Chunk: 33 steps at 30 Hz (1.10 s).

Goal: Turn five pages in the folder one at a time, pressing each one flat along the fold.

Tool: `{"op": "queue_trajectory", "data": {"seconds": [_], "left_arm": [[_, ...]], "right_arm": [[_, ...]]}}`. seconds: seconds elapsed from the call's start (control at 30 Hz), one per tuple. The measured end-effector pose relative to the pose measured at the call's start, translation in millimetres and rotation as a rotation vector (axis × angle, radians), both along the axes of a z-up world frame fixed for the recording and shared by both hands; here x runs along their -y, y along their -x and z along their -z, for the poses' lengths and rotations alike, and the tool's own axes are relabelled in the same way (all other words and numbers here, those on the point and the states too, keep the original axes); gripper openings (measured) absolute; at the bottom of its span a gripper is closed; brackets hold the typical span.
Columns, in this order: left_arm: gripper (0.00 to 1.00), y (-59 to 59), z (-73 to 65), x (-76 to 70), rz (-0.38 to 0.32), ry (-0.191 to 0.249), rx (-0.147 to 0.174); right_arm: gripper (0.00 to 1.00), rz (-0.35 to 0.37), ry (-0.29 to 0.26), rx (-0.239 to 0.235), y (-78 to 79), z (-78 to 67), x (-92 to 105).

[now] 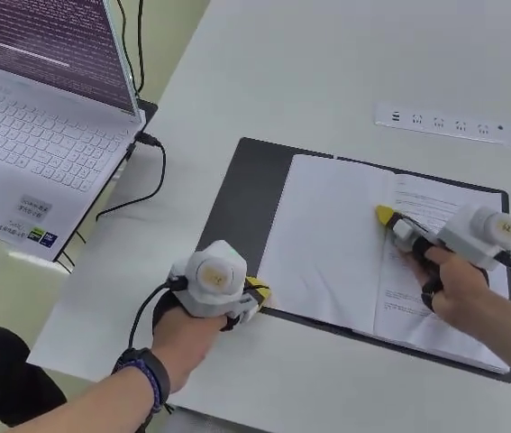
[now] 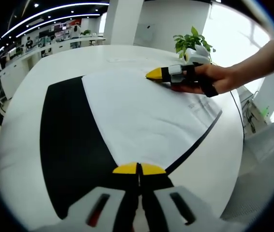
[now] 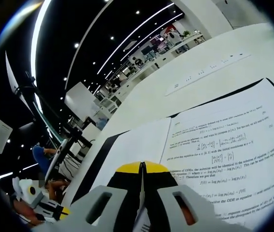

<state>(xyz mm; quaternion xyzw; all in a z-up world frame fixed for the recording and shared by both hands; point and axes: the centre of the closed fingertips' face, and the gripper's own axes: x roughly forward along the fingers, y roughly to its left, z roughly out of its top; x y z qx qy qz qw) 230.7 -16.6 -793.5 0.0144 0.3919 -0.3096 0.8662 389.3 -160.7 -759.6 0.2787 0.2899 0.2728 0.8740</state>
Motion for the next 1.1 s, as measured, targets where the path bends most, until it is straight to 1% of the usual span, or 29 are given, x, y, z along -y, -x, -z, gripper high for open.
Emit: {"op": "queue_trajectory", "data": {"seconds": [0.23,0.3,0.7,0.83,1.1], "left_arm": [[0.00,-0.1,0.4,-0.2,-0.002,0.002,0.003],[0.00,0.2,-0.2,-0.2,-0.006,0.009,0.001],[0.00,0.2,-0.2,-0.2,-0.010,0.014,0.004],[0.00,0.4,-1.4,0.0,-0.011,0.017,0.004],[0.00,1.1,-1.9,0.2,-0.018,0.023,0.004]], "right_arm": [[0.00,-0.010,-0.006,-0.008,11.8,2.1,0.7],[0.00,-0.008,-0.016,-0.014,14.2,2.5,0.8],[0.00,-0.014,-0.031,-0.021,36.6,0.7,-1.8],[0.00,-0.021,-0.034,-0.023,46.1,-0.1,-1.9],[0.00,-0.047,-0.034,-0.026,70.2,2.5,-3.4]]}}
